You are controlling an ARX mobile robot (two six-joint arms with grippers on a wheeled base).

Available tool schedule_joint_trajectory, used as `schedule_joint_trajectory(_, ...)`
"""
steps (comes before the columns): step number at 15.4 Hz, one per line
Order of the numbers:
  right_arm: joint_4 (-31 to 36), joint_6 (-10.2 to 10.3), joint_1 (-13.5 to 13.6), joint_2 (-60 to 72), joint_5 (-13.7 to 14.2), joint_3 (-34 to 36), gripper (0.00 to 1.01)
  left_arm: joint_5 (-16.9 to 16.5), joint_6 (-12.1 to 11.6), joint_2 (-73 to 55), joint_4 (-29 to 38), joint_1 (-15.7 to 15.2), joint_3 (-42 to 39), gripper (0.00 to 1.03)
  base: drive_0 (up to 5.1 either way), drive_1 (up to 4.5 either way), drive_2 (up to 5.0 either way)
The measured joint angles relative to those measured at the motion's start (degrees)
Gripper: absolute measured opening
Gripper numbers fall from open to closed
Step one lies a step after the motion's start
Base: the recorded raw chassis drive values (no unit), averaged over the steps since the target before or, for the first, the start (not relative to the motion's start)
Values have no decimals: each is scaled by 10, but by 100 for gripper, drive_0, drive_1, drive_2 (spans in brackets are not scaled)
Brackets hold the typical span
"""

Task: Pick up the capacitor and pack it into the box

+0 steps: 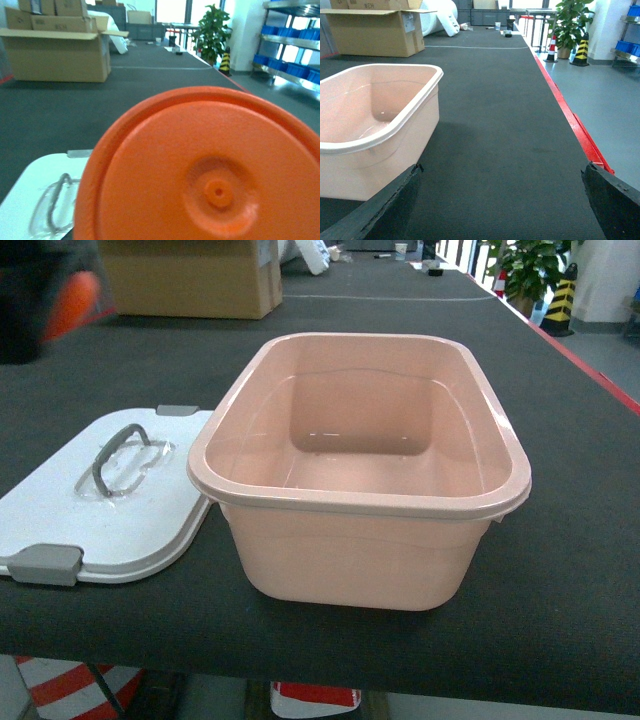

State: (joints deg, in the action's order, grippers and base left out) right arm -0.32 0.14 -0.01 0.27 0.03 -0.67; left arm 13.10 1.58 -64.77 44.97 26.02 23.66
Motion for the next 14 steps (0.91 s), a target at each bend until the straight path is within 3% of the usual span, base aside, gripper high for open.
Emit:
schedule_joint_trajectory(3, 0, 0, 0, 0, 0, 0, 98, 22, -1, -236, -18, 59, 204, 44, 0, 0, 0)
schedule_joint_trajectory(5, 0, 0, 0, 0, 0, 0, 98, 32, 1, -347, -62, 66, 322, 44, 0, 0, 0)
schedule_joint_trajectory(7, 0, 0, 0, 0, 0, 0, 98, 36, -1, -411, -77, 64, 379, 44, 0, 0, 0)
schedule_joint_trajectory(12, 0, 0, 0, 0, 0, 0, 98, 35, -7, -419, -52, 44, 376, 100, 0, 0, 0)
schedule_joint_trajectory(14, 0, 0, 0, 0, 0, 0, 98, 27, -12, -401, -41, 29, 349, 98, 0, 0, 0)
